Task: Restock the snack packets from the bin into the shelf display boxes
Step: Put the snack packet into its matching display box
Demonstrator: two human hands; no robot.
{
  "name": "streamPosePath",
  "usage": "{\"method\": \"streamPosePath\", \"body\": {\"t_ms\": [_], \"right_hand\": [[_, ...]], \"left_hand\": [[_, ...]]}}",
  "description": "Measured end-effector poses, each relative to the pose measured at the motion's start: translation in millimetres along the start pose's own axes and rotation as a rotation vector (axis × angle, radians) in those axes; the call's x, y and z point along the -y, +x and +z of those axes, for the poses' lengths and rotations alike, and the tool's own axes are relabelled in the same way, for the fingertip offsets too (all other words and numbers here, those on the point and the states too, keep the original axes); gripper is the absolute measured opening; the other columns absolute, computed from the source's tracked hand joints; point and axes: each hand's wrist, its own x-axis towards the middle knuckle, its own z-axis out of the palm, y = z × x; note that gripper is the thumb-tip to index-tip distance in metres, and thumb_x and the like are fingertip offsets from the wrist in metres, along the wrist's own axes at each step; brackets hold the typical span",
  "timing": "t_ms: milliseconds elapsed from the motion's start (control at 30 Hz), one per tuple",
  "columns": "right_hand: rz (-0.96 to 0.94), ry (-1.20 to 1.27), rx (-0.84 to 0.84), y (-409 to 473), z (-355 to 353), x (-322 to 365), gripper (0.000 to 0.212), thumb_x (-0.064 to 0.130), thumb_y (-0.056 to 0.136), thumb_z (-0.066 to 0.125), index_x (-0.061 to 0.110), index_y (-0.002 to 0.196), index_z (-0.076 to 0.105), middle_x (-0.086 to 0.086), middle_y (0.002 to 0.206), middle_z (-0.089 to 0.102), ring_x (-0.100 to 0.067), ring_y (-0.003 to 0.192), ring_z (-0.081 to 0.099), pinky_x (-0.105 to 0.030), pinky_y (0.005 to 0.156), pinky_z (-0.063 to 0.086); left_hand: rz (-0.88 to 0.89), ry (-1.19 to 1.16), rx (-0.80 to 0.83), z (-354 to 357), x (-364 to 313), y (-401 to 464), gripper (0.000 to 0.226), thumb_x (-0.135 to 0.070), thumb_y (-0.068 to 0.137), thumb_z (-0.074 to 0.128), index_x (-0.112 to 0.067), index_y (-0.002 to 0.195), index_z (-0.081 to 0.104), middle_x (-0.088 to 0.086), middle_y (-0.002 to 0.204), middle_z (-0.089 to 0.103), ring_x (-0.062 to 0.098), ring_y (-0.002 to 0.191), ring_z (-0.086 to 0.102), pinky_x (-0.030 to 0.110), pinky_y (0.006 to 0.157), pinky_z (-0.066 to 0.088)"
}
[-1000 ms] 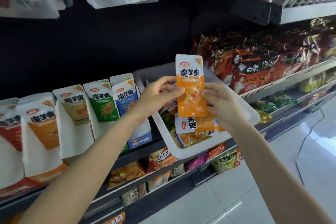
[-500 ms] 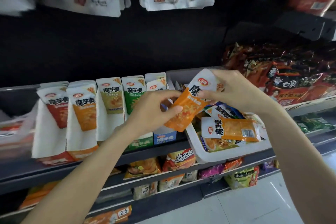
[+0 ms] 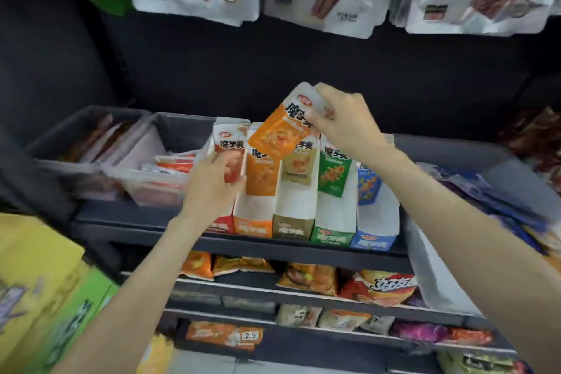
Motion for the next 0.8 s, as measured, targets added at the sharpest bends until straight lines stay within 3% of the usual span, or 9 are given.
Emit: {"method": "streamPosePath", "body": {"t_ms": [67,133,233,300,500,667,733,800], "right_hand": [[-0.061,-0.157,0.035,13.1,19.5,10.1,0.004,0.014,0.09,0.053,0.013,0.093,0.051,0.0,0.055,0.044,-0.03,0.058,0.045,-0.034,0.061,0.037],[-0.087,-0.272,0.095,22.8,36.0,17.2,0.009,0.009,0.089,0.049,0.016,0.087,0.043,0.005,0.055,0.037,-0.03,0.061,0.041,-0.038,0.063,0.038],[-0.075,-0.392,0.171,32.9,59.8,21.3,0.02,0.005,0.087,0.047,0.014,0.101,0.056,-0.003,0.07,0.05,-0.035,0.072,0.055,-0.035,0.059,0.039],[-0.051,-0.461,0.219,34.7,73.4,22.2,0.027,0.002,0.085,0.048,0.016,0.106,0.058,-0.008,0.081,0.058,-0.035,0.079,0.059,-0.033,0.058,0.037],[-0.096,-0.787,0.292,27.5,100.7,11.0,0.017,0.013,0.089,0.054,0.015,0.105,0.059,-0.004,0.099,0.064,-0.025,0.09,0.062,-0.03,0.059,0.034],[-0.076,-0.698,0.179,19.3,100.8,1.7,0.043,0.034,0.088,0.059,0.012,0.122,0.046,-0.008,0.114,0.051,-0.024,0.087,0.057,-0.031,0.055,0.037],[-0.057,-0.587,0.118,9.4,81.5,-0.8,0.039,0.034,0.086,0.061,0.013,0.118,0.052,-0.007,0.114,0.052,-0.024,0.089,0.058,-0.029,0.059,0.041],[-0.016,-0.408,0.106,-11.8,50.8,-4.3,0.028,0.03,0.087,0.06,0.015,0.111,0.059,-0.004,0.114,0.056,-0.022,0.097,0.058,-0.029,0.067,0.045]], "left_hand": [[0.0,-0.001,0.056,2.1,8.7,-1.4,0.041,-0.023,0.08,0.069,-0.022,0.121,0.06,0.002,0.107,0.065,0.023,0.091,0.061,0.04,0.084,0.052],[-0.003,0.007,0.11,3.7,13.3,-1.7,0.043,-0.024,0.082,0.069,-0.02,0.124,0.058,-0.002,0.104,0.066,0.015,0.086,0.062,0.031,0.08,0.052],[-0.007,-0.002,0.174,7.2,15.7,-3.3,0.043,-0.023,0.086,0.067,-0.02,0.127,0.056,-0.004,0.106,0.067,0.01,0.09,0.061,0.019,0.076,0.044],[-0.013,-0.014,0.173,9.4,15.8,-4.1,0.039,-0.023,0.086,0.067,-0.021,0.125,0.058,-0.003,0.109,0.068,0.011,0.092,0.063,0.021,0.078,0.047],[-0.014,0.027,0.17,11.9,18.2,-2.6,0.036,-0.024,0.088,0.065,-0.022,0.124,0.059,-0.004,0.109,0.068,0.01,0.093,0.064,0.026,0.083,0.05],[-0.003,0.07,0.115,1.5,6.6,-4.4,0.049,-0.042,0.087,0.062,-0.026,0.131,0.049,-0.004,0.122,0.06,0.014,0.101,0.062,0.03,0.083,0.051],[0.037,0.049,0.033,-4.7,-7.2,-6.3,0.05,-0.047,0.088,0.059,-0.027,0.132,0.048,-0.004,0.125,0.058,0.014,0.104,0.06,0.028,0.081,0.051],[0.119,-0.102,-0.005,-6.6,-25.8,-10.1,0.042,-0.042,0.09,0.058,-0.026,0.128,0.052,-0.009,0.111,0.062,0.008,0.09,0.061,0.021,0.072,0.053]]}}
